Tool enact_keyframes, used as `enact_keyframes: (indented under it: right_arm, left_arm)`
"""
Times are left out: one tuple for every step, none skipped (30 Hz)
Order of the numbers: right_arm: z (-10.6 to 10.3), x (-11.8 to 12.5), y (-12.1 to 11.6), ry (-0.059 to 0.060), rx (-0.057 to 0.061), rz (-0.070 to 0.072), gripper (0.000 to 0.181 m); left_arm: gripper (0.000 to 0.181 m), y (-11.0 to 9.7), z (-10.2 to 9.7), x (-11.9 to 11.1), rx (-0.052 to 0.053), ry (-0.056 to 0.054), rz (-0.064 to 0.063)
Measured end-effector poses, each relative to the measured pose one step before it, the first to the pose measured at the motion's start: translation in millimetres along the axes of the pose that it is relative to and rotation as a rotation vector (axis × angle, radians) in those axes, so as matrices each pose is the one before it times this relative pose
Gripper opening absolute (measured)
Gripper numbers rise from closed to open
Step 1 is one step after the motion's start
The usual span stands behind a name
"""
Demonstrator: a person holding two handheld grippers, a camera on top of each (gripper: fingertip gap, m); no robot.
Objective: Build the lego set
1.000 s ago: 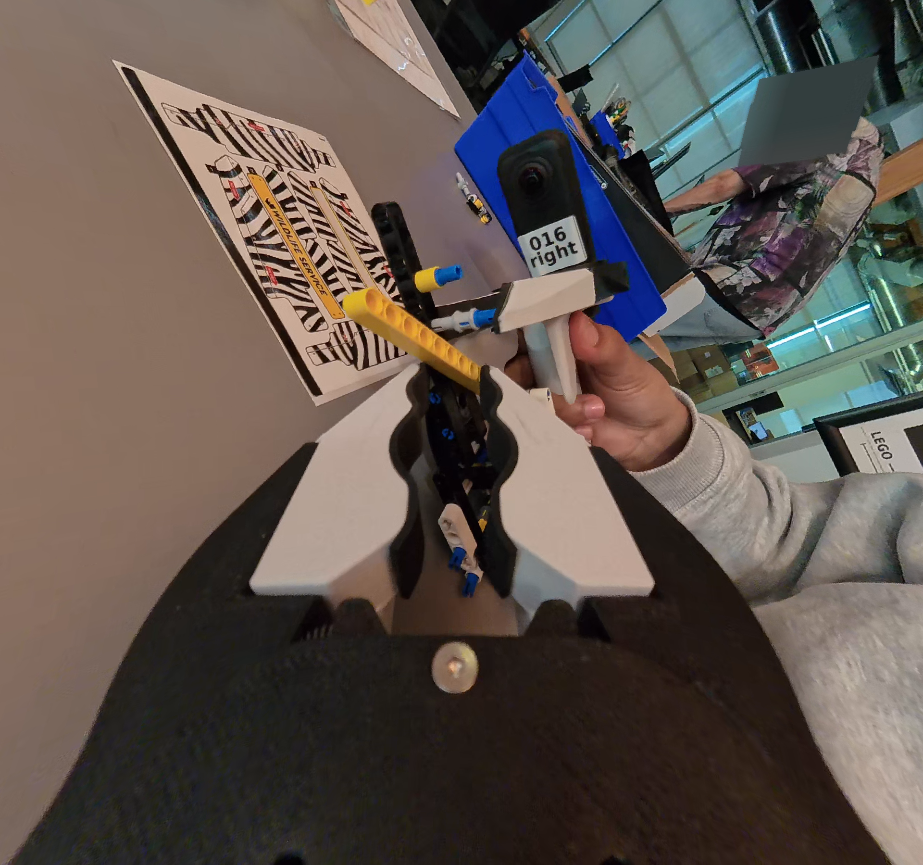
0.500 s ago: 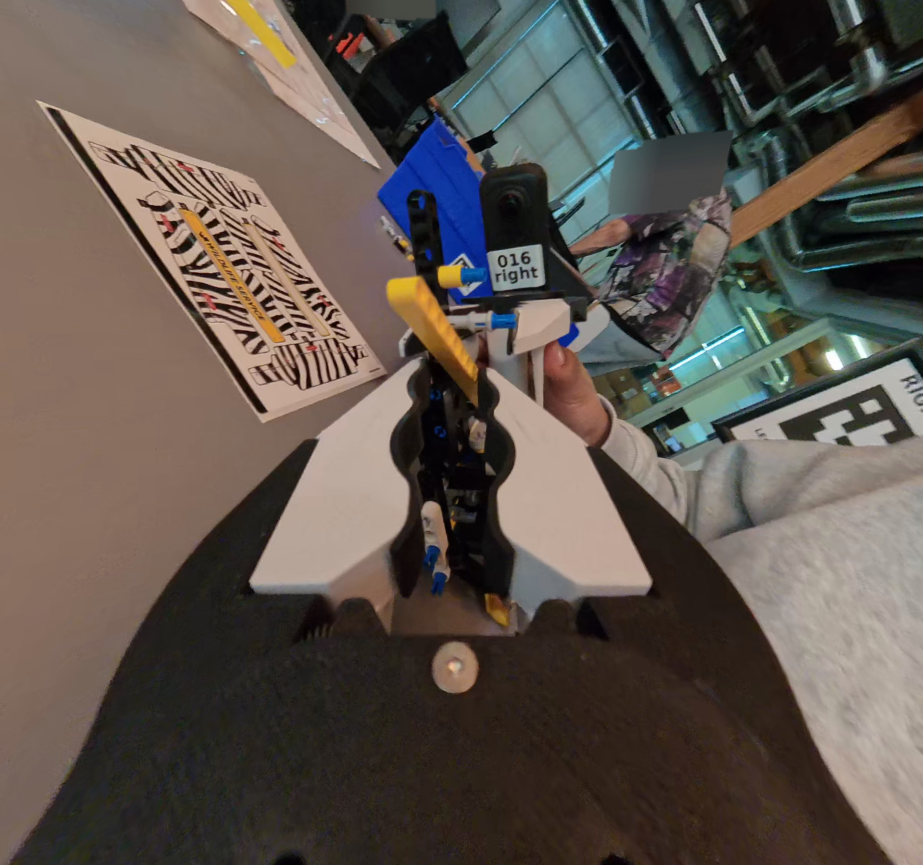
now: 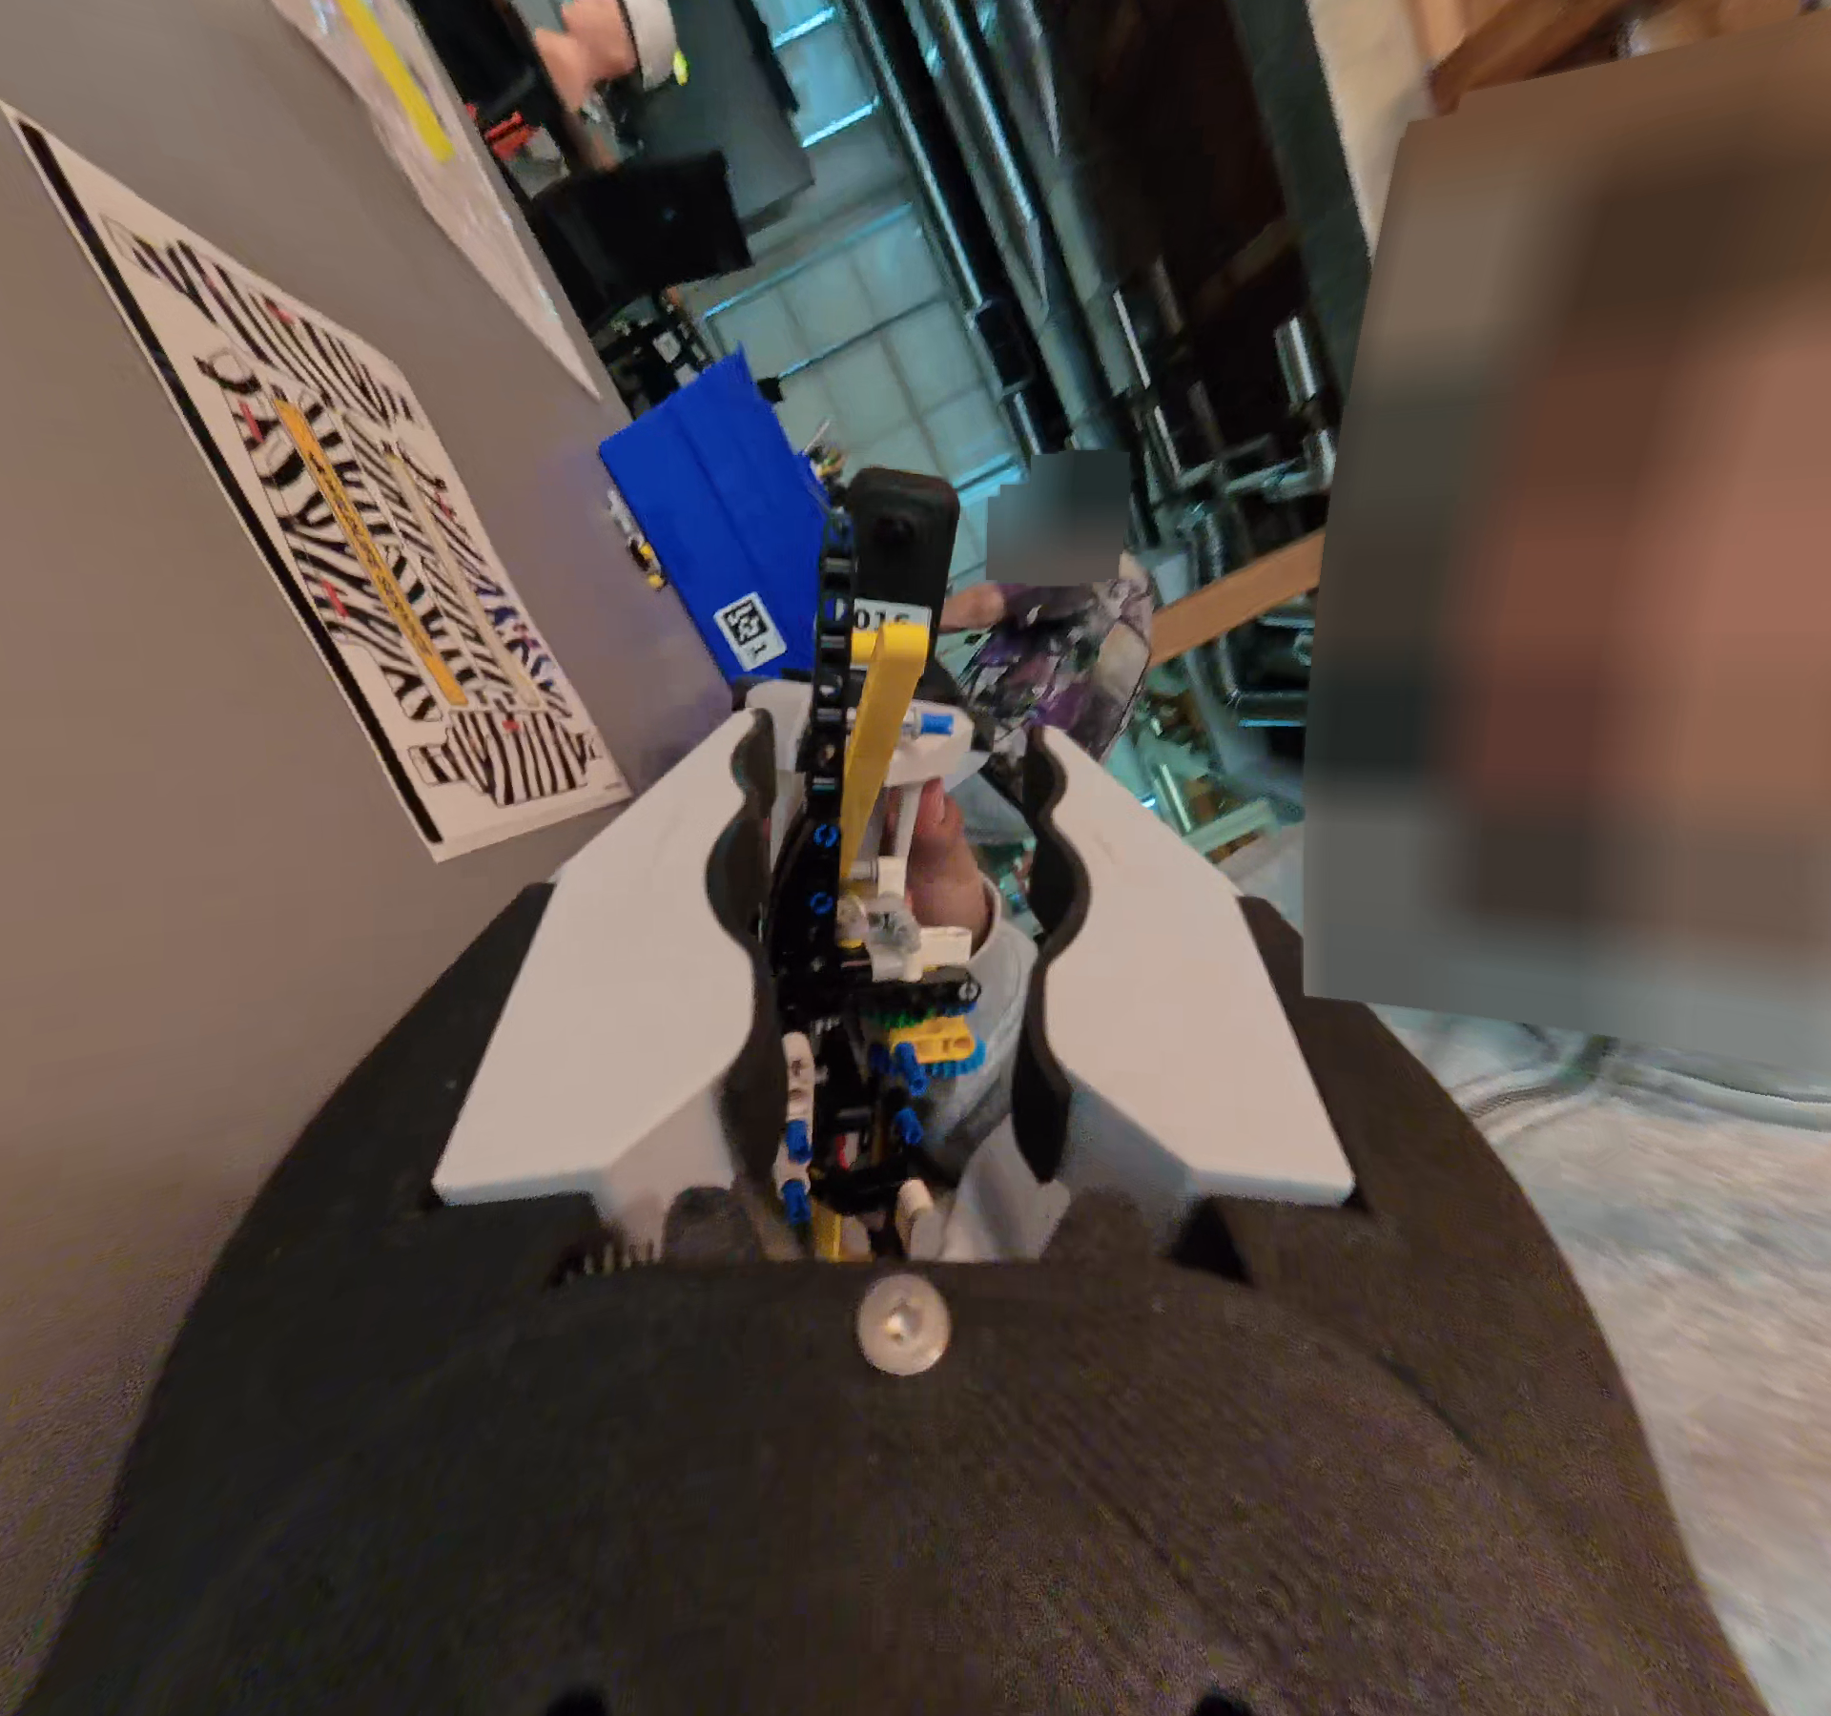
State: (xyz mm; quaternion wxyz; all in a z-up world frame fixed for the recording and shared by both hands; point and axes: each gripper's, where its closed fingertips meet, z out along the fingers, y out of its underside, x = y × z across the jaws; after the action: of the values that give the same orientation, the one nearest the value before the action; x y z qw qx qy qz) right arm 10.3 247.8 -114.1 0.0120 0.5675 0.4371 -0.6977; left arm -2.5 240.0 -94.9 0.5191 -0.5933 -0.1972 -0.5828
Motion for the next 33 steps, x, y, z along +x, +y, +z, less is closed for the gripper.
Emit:
enact_keyframes:
  right_arm:
    - [0.58, 0.59, 0.67, 0.0169, -0.011, -0.0233, 0.015]
    - [0.48, 0.92, 0.76, 0.0186, -0.0112, -0.0247, 0.014]
    - [0.52, 1.16, 1.12, 0.0185, -0.0122, -0.0233, 0.015]
    - [0.45, 1.24, 1.33, 0.0164, -0.0128, -0.0179, 0.015]
    - [0.57, 1.01, 1.07, 0.0121, -0.0092, -0.0135, 0.015]
    - [0.54, 0.68, 1.02, 0.0082, -0.0059, -0.0079, 0.015]
    - [0.7, 0.34, 0.96, 0.0034, -0.0054, -0.0038, 0.015]
    - [0.91, 0.23, 1.36, -0.0009, -0.0075, 0.0006, 0.015]
    - [0.85, 0.01, 1.57, -0.002, -0.0087, 0.0026, 0.015]
    - [0.87, -0.2, 1.25, -0.0034, -0.0073, 0.0026, 0.015]
    - [0.58, -0.59, 0.61, -0.0052, -0.002, 0.0032, 0.015]
    - [-0.03, -1.0, -0.45, -0.0086, 0.0041, 0.0061, 0.015]
    - [-0.21, -0.07, -0.45, -0.003, 0.0034, 0.0057, 0.015]
    - [0.07, 0.17, 0.51, -0.0008, -0.0021, 0.0021, 0.015]
    - [0.36, -0.14, 0.49, -0.002, -0.0034, 0.0001, 0.015]
    - [0.33, -0.26, 0.34, -0.001, -0.0021, -0.0002, 0.015]
    - [0.43, 0.03, 0.6, 0.0012, -0.0037, -0.0009, 0.015]
    - [0.49, -0.62, 0.62, -0.001, -0.0038, -0.0022, 0.015]
    - [0.21, -0.8, 0.2, -0.0033, -0.0005, 0.0005, 0.015]
    - [0.12, -0.3, 0.12, -0.0019, 0.0004, 0.0018, 0.015]
    - [-0.21, -0.53, 0.05, -0.0053, 0.0012, 0.0026, 0.015]
    - [-0.42, -0.65, -0.53, -0.0063, 0.0034, 0.0029, 0.015]
    - [-0.65, -0.49, -1.19, -0.0035, 0.0082, -0.0003, 0.015]
    - [-1.02, -0.5, -1.77, -0.0019, 0.0123, -0.0052, 0.018]
    - [-1.19, -0.87, -1.87, -0.0053, 0.0105, -0.0044, 0.024]
    - [-0.93, -0.71, -1.28, -0.0053, 0.0061, -0.0002, 0.028]
    - [-0.34, 0.51, -0.62, 0.0018, 0.0037, 0.0005, 0.035]
    - [0.61, 1.0, 0.42, 0.0044, -0.0004, 0.0023, 0.042]
    - [1.25, -0.85, 0.89, -0.0059, -0.0027, 0.0027, 0.041]
    - [1.75, -1.52, 0.45, -0.0087, 0.0007, 0.004, 0.037]
    - [1.87, -1.33, 0.67, -0.0058, -0.0002, 0.0037, 0.033]
    - [1.92, -1.64, 1.23, -0.0085, -0.0046, 0.0031, 0.03]
    - [1.5, -2.67, 0.68, -0.0152, -0.0009, 0.0005, 0.025]
  left_arm:
    - [0.048, -1.72, 0.45, -0.1, 0.0026, 0.0059, -0.004]
    - [0.052, 1.03, 2.05, -0.93, -0.0197, -0.0015, 0.0018]
    - [0.055, 2.63, 3.64, -1.47, -0.0328, -0.0082, 0.0084]
    - [0.059, 3.85, 4.45, -1.91, -0.0416, -0.0136, 0.0154]
    - [0.059, 4.02, 4.81, -2.38, -0.0417, -0.0184, 0.0202]
    - [0.059, 3.0, 4.64, -2.01, -0.0344, -0.0178, 0.0265]
    - [0.059, 1.49, 4.06, -0.55, -0.0214, -0.0095, 0.0301]
    - [0.056, 0.66, 3.43, -0.94, -0.0163, -0.009, 0.0222]
    - [0.052, 0.32, 2.71, -1.15, -0.0136, -0.0082, 0.0175]
    - [0.048, -0.67, 1.67, -1.03, -0.0043, -0.0062, 0.0162]
    - [0.046, -1.87, 0.77, -0.26, 0.0054, 0.0002, 0.0105]
    - [0.044, -1.42, 0.18, 0.33, 0.0042, 0.0062, 0.0016]
    - [0.044, -0.48, -0.21, 0.76, 0.0002, 0.0111, -0.0015]
    - [0.044, 0.26, -0.43, 0.19, -0.0022, 0.0062, -0.0042]
    - [0.044, 0.68, -0.61, -0.13, -0.0032, 0.0018, -0.0022]
    - [0.044, 0.57, -0.59, 0.09, -0.0031, 0.0003, 0.0011]
    - [0.044, 0.35, -0.71, -0.13, -0.0044, -0.002, 0.0026]
    - [0.042, 0.39, -0.96, -1.14, -0.0049, -0.0072, 0.0016]
    - [0.038, 0.56, -0.75, -0.66, -0.0059, -0.0033, 0.0023]
    - [0.038, 0.37, -0.51, 0.74, -0.0045, 0.007, -0.0006]
    - [0.038, 0.32, -0.12, 0.75, -0.0028, 0.0089, -0.0041]
    - [0.037, 0.16, -0.14, 0.91, -0.0021, 0.0094, -0.0024]
    - [0.037, 0.01, -0.04, 0.95, -0.0005, 0.0082, 0.0004]
    - [0.037, -0.14, -0.27, 1.03, 0.0012, 0.008, 0.002]
    - [0.037, -0.15, -0.52, 1.66, 0.0011, 0.0136, -0.0009]
    - [0.037, -0.37, -0.99, 1.93, 0.0018, 0.0171, -0.0049]
    - [0.036, -0.61, -0.97, 1.59, 0.0034, 0.0152, -0.0052]
    - [0.036, -0.83, -0.83, 1.59, 0.0047, 0.0128, -0.0017]
    - [0.035, -0.74, -0.56, 1.02, 0.0051, 0.0072, 0.0017]
    - [0.035, -0.16, -0.2, 0.75, 0.0013, 0.006, 0.0004]
    - [0.035, 0.19, -0.1, 0.98, -0.0022, 0.008, -0.0011]
    - [0.035, 0.05, -0.1, 0.42, -0.0009, 0.0048, -0.0022]
    - [0.035, 0.01, -0.02, 0.24, -0.0005, 0.0043, -0.0025]
